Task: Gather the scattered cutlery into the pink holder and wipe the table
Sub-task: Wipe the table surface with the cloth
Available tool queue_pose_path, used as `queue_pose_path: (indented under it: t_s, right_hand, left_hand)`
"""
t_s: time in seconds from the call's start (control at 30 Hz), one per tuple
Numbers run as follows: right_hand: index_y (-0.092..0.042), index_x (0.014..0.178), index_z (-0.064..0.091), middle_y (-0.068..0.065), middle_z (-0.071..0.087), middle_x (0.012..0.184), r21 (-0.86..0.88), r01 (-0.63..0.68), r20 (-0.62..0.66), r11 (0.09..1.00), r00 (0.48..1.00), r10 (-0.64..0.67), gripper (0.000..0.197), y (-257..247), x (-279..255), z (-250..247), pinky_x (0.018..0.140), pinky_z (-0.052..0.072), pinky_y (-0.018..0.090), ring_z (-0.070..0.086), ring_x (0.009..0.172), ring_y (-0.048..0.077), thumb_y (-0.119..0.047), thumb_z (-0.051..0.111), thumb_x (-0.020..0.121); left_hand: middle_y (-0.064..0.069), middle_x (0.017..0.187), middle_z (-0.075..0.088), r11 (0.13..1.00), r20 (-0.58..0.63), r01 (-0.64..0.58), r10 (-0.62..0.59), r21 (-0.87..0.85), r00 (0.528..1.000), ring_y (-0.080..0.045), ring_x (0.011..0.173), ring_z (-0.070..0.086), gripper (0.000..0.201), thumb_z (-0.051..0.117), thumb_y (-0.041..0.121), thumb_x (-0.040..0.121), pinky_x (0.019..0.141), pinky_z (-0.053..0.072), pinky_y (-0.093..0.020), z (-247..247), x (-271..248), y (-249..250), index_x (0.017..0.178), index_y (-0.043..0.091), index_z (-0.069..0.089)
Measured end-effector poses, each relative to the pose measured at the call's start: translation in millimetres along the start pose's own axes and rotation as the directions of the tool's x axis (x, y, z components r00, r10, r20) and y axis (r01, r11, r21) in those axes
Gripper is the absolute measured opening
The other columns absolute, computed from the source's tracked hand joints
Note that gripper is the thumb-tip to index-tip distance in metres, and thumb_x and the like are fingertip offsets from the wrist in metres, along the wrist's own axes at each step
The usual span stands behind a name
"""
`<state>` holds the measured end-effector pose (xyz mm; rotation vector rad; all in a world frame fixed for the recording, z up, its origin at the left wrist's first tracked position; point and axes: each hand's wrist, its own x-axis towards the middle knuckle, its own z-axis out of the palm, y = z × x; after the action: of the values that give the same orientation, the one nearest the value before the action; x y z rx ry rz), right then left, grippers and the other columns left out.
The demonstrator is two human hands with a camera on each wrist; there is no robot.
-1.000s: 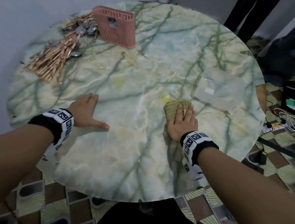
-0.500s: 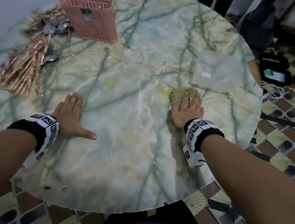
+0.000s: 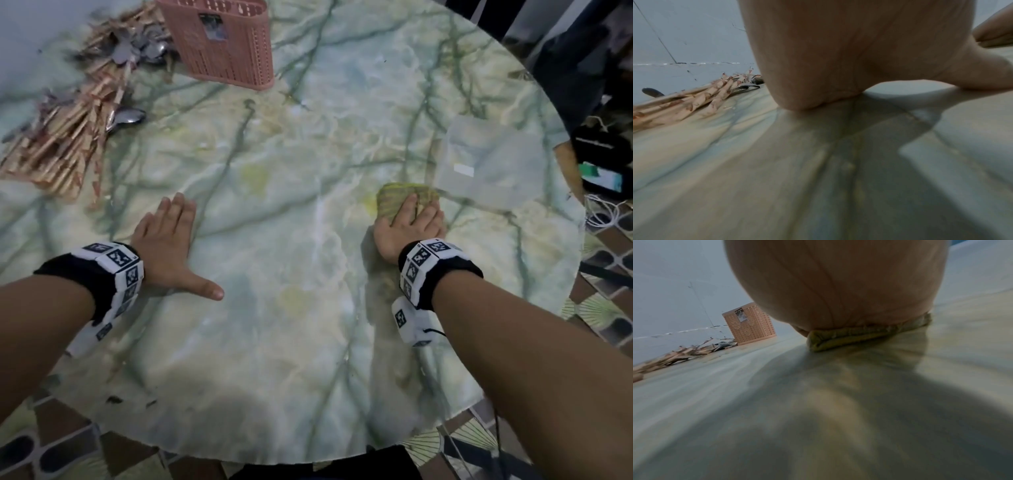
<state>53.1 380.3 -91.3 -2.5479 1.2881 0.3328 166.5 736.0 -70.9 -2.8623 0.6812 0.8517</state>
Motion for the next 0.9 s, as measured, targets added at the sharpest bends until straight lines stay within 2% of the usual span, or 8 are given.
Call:
queue_pose_path:
  t_s: [0.23,0.3,0.37,0.43,0.5,0.57,0.73,0.9]
  right_hand:
    - [-0.022,0.163,0.008,0.015,-0.005,0.169,0.007,0.274,-0.014,0.962,0.962,-0.274,0.07,-126,-10,20,0.125,-0.004,0.048,-0.006,0.155,0.034,-0.044,0.032,0.101]
    - [-0.024,0.163,0.003,0.015,-0.01,0.169,-0.053,0.486,0.102,0.872,0.872,-0.48,0.072,-168,-32,32,0.124,-0.004,0.05,-0.009,0.155,0.036,-0.048,0.031,0.101]
    - [-0.027,0.163,0.001,0.013,-0.011,0.169,-0.095,0.694,0.242,0.714,0.712,-0.659,0.073,-188,-63,43,0.124,-0.003,0.051,-0.01,0.155,0.035,-0.052,0.031,0.101]
    - [-0.031,0.163,0.002,0.011,-0.011,0.169,-0.138,0.794,0.287,0.592,0.604,-0.744,0.075,-176,-90,49,0.124,-0.001,0.048,-0.009,0.155,0.032,-0.055,0.032,0.099]
    - [-0.034,0.162,0.003,0.009,-0.011,0.169,-0.148,0.834,0.316,0.532,0.549,-0.774,0.077,-141,-100,50,0.124,-0.001,0.045,-0.009,0.156,0.029,-0.059,0.031,0.094]
    - [-0.035,0.161,0.0,0.009,-0.01,0.169,-0.166,0.802,0.325,0.574,0.594,-0.736,0.083,-97,-92,41,0.124,0.0,0.044,-0.009,0.156,0.027,-0.064,0.019,0.085]
    - [-0.034,0.16,-0.013,0.009,-0.021,0.168,-0.14,0.424,0.241,0.895,0.891,-0.385,0.074,-30,-35,8,0.125,-0.007,0.044,-0.018,0.155,0.028,-0.055,0.023,0.099]
    - [-0.03,0.162,-0.005,0.011,-0.015,0.169,-0.056,0.165,0.11,0.985,0.981,-0.158,0.073,-40,16,-6,0.125,-0.004,0.046,-0.011,0.156,0.029,-0.055,0.027,0.102]
  left_hand:
    - [-0.003,0.159,-0.041,1.0,-0.01,-0.004,0.004,-0.008,1.0,-0.021,0.148,-0.035,0.179,0.043,0.111,0.02,0.124,-0.011,-0.045,2,0,0,0.152,0.018,-0.034]
    - [-0.003,0.161,-0.037,1.0,-0.032,-0.009,0.009,-0.013,0.999,-0.021,0.149,-0.032,0.179,0.043,0.111,0.02,0.124,-0.01,-0.045,3,1,-4,0.153,0.017,-0.031]
    - [-0.003,0.162,-0.035,1.0,-0.04,-0.017,0.016,-0.019,0.999,-0.021,0.15,-0.03,0.179,0.043,0.111,0.021,0.124,-0.01,-0.045,3,1,-6,0.154,0.016,-0.029]
    - [-0.003,0.162,-0.035,0.999,-0.045,-0.025,0.024,-0.029,0.999,-0.02,0.15,-0.03,0.18,0.044,0.111,0.021,0.124,-0.01,-0.044,4,1,-7,0.155,0.014,-0.029]
    - [-0.002,0.162,-0.035,0.999,-0.052,-0.026,0.024,-0.04,0.998,-0.019,0.15,-0.031,0.18,0.045,0.111,0.021,0.124,-0.011,-0.044,4,1,-7,0.155,0.015,-0.029]
    - [-0.001,0.162,-0.036,0.999,-0.055,-0.025,0.022,-0.044,0.998,-0.019,0.149,-0.032,0.18,0.046,0.11,0.02,0.124,-0.011,-0.044,4,0,-7,0.154,0.017,-0.03]
    - [0.0,0.161,-0.038,0.999,-0.049,-0.023,0.021,-0.046,0.999,-0.019,0.149,-0.033,0.18,0.044,0.111,0.018,0.124,-0.011,-0.045,3,-1,-4,0.154,0.018,-0.03]
    - [0.0,0.16,-0.039,0.999,-0.043,-0.013,0.011,-0.037,0.999,-0.02,0.149,-0.034,0.18,0.045,0.111,0.018,0.124,-0.01,-0.045,3,-1,-5,0.153,0.019,-0.031]
